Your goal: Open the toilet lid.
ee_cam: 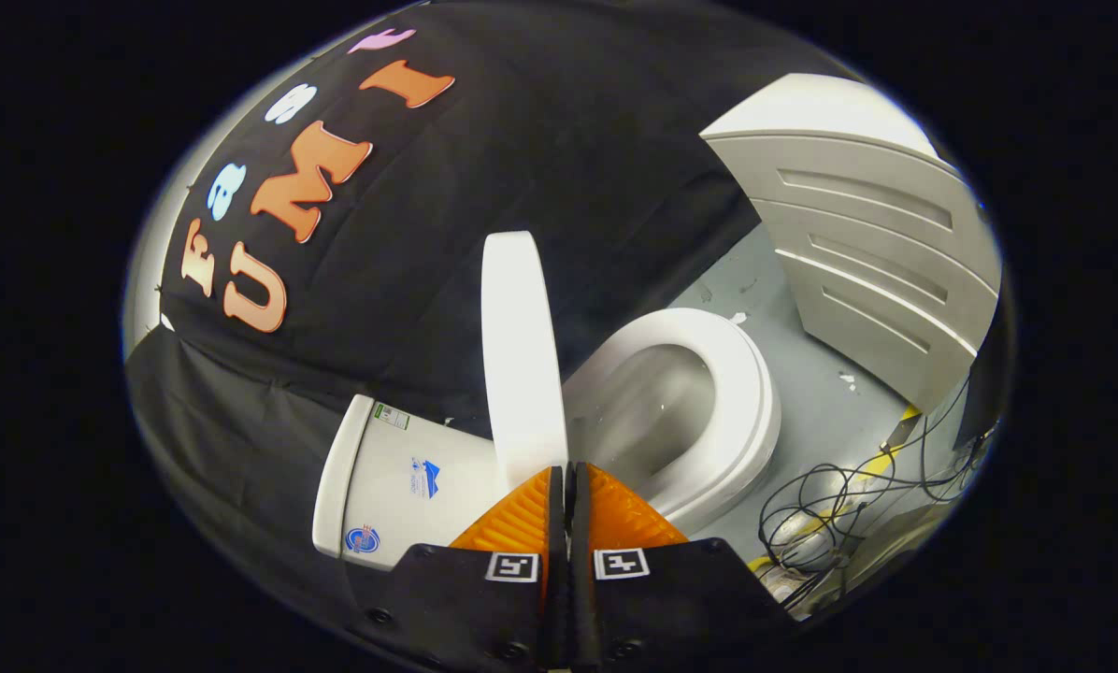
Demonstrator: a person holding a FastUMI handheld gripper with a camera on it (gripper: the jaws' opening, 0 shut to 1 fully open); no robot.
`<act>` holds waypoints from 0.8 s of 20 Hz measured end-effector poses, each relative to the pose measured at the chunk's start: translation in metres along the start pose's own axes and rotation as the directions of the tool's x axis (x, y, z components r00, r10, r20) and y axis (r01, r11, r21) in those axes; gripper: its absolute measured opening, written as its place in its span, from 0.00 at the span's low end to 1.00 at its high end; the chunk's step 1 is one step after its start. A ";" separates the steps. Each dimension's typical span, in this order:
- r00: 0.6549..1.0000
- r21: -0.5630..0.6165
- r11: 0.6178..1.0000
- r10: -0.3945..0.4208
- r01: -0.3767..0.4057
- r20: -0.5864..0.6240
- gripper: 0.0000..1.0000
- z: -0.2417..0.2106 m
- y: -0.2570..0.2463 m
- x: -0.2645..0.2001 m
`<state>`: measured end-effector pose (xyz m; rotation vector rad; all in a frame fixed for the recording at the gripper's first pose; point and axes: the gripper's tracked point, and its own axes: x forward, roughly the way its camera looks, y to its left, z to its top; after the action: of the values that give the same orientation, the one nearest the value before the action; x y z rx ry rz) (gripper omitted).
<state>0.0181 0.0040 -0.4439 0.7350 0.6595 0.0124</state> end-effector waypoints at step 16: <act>0.996 -0.244 0.969 0.057 -0.039 0.068 0.08 -0.029 0.131 -0.017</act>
<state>0.0157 0.1167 -0.3686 0.5129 0.5572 0.1082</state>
